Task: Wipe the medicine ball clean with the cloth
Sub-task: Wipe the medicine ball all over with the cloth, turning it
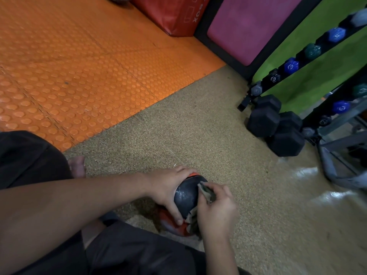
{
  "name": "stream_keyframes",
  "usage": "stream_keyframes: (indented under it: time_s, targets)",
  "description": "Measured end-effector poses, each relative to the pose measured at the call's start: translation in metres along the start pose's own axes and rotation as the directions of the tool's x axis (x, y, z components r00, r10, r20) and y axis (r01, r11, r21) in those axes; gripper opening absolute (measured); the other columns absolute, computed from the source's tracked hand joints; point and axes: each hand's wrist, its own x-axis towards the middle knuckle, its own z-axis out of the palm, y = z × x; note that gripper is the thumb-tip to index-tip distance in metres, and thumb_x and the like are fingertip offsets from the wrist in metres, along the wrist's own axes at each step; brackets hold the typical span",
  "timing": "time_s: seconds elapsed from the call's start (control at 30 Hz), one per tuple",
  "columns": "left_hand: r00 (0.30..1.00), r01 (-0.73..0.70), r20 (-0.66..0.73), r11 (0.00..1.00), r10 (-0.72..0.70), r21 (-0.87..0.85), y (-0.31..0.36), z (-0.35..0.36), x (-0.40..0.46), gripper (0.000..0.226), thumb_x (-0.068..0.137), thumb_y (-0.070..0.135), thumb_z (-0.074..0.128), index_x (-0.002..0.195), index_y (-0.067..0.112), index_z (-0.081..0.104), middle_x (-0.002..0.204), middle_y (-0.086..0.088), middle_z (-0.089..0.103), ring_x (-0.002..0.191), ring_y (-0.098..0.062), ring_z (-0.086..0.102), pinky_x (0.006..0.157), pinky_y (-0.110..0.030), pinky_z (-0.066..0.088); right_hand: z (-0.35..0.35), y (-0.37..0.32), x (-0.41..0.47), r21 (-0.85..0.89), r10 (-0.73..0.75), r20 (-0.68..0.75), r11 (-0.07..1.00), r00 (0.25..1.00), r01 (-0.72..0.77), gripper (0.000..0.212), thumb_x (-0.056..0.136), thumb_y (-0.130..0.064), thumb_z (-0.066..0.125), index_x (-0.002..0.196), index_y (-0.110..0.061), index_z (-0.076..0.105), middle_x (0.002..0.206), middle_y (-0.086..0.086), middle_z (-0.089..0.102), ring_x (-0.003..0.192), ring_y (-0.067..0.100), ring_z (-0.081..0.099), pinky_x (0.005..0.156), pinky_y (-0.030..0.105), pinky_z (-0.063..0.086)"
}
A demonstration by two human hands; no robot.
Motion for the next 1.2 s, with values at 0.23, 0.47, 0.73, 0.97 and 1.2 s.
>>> stream_keyframes:
  time_s: [0.23,0.47,0.73,0.97,1.2]
  targets:
    - [0.999,-0.026,0.035,1.0,0.026,-0.008,-0.008,-0.004,-0.008,0.152,0.047,0.065,0.099,0.163,0.036,0.007,0.165,0.017,0.018,0.152,-0.007,0.026,0.126,-0.032,0.029,0.003,-0.018,-0.016,0.075,-0.179,0.131,0.983,0.975,0.171,0.026,0.077,-0.02,0.079,0.101,-0.032,0.078,0.094,-0.015,0.06,0.082,0.005,0.064,0.074,0.025,0.052]
    - [0.999,0.05,0.004,0.998,-0.05,0.03,0.003,0.003,-0.002,0.153,0.035,0.087,0.085,0.16,0.04,0.011,0.161,0.017,0.025,0.146,-0.013,0.037,0.121,-0.042,0.039,-0.008,0.018,0.008,0.123,0.15,-0.001,0.981,0.989,-0.149,0.014,0.084,-0.021,0.085,0.096,-0.017,0.08,0.09,-0.007,0.066,0.084,0.016,0.068,0.076,0.021,0.044]
    - [0.999,0.019,0.03,1.0,-0.02,0.008,-0.007,0.0,-0.008,0.153,0.038,0.08,0.09,0.161,0.043,0.005,0.166,0.015,0.018,0.153,-0.012,0.029,0.124,-0.039,0.034,0.002,-0.014,-0.016,0.14,-0.175,0.153,0.978,0.973,0.154,0.021,0.079,-0.023,0.08,0.099,-0.031,0.081,0.088,-0.018,0.06,0.082,0.002,0.062,0.073,0.018,0.049]
    - [0.997,0.071,-0.025,0.997,-0.07,0.033,0.011,0.003,-0.003,0.148,0.04,0.081,0.091,0.158,0.039,0.011,0.162,0.015,0.026,0.146,-0.013,0.038,0.121,-0.04,0.039,-0.005,0.019,0.005,0.143,0.137,-0.008,0.981,0.991,-0.134,0.013,0.082,-0.021,0.086,0.092,-0.017,0.079,0.092,-0.006,0.061,0.085,0.014,0.066,0.075,0.012,0.041]
    - [0.998,0.064,-0.001,0.998,-0.064,0.024,0.003,-0.001,-0.01,0.153,0.04,0.079,0.092,0.162,0.039,0.009,0.164,0.017,0.021,0.149,-0.011,0.035,0.122,-0.037,0.037,-0.003,0.0,-0.024,0.315,-0.11,0.174,0.948,0.979,0.051,0.029,0.078,-0.009,0.088,0.099,-0.027,0.082,0.09,-0.012,0.061,0.089,0.007,0.067,0.08,0.011,0.047]
